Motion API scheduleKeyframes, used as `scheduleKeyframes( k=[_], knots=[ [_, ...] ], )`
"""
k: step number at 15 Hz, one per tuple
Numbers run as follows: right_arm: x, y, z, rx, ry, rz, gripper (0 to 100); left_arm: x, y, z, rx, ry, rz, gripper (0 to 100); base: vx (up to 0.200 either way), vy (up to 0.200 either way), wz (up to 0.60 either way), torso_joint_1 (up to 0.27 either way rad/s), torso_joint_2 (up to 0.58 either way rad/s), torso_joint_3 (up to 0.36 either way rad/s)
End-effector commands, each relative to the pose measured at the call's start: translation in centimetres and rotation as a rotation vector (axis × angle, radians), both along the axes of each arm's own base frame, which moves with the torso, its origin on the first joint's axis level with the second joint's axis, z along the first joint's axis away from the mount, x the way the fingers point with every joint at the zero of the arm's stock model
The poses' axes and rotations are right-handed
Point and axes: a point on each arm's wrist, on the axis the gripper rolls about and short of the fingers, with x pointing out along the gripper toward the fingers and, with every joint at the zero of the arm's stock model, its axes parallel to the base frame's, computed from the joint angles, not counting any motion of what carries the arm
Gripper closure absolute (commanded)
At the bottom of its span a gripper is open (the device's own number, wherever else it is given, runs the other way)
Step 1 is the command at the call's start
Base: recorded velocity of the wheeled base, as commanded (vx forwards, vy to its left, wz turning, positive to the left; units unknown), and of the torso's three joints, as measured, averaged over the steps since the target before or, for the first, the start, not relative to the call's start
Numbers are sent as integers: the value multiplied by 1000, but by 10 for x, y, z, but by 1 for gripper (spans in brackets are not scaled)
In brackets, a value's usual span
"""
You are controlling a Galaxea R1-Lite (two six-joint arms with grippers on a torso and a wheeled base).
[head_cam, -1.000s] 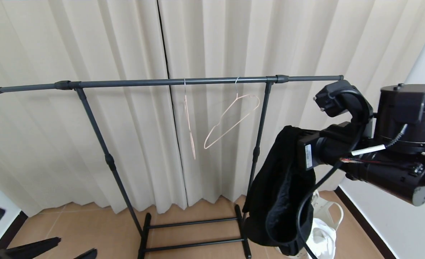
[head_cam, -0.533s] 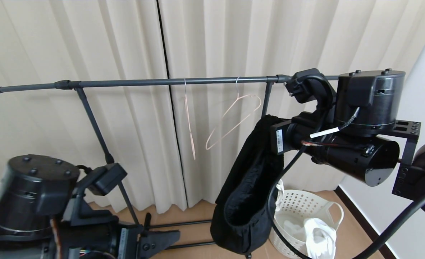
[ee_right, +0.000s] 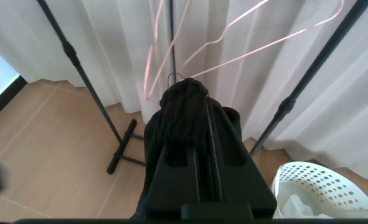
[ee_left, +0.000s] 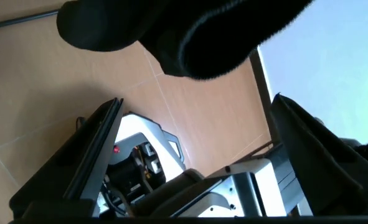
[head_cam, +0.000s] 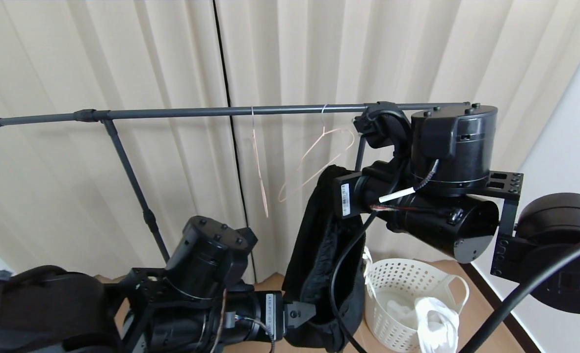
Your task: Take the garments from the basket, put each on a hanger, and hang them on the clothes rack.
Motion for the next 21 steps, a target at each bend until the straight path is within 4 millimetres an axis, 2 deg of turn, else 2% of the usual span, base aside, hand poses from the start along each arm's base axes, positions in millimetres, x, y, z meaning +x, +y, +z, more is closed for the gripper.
scheduleKeyframes(
  k=[1, 4, 6, 10, 13, 14, 15, 16, 18, 19, 21],
  knots=[
    [-4, 3, 1, 8, -1, 13, 100, 15, -21, -23, 35, 45, 14, 0, 0, 0, 0, 0, 0, 0],
    [-12, 2, 8, 16, -20, -9, 100, 28, -28, -37, 38, 38, 99, 0, 0, 0, 0, 0, 0, 0],
    [-16, -2, 12, 25, -29, -8, 100, 33, -26, -43, 51, 34, 139, 0, 0, 0, 0, 0, 0, 0],
    [-26, -13, 29, 57, -66, -29, 100, 39, -21, -66, 134, 59, 192, 0, 0, 0, 0, 0, 0, 0],
    [-26, -33, 31, 56, -72, -83, 100, 38, -21, -69, 163, 43, 209, 0, 0, 0, 0, 0, 0, 0],
    [-25, -40, 28, 47, -66, -105, 100, 38, -21, -68, 169, 31, 217, 100, 0, 0, 0, 0, 0, 0],
    [-25, -43, 27, 45, -64, -112, 100, 38, -21, -68, 171, 26, 219, 100, 0, 0, 0, 0, 0, 0],
    [-20, -64, 20, 20, -47, -179, 100, 38, -17, -50, 176, -57, 232, 100, 0, 0, 0, 0, 0, 0],
    [-23, -78, 9, -33, 3, -214, 100, 39, -11, -30, 180, -142, 227, 100, 0, 0, 0, 0, 0, 0],
    [-32, -86, -1, -102, 68, -214, 100, 43, -3, -7, 176, -231, 216, 100, 0, 0, 0, 0, 0, 0],
    [-42, -93, -12, -193, 163, -208, 100, 48, 1, 23, 161, -341, 201, 100, 0, 0, 0, 0, 0, 0]
  ],
)
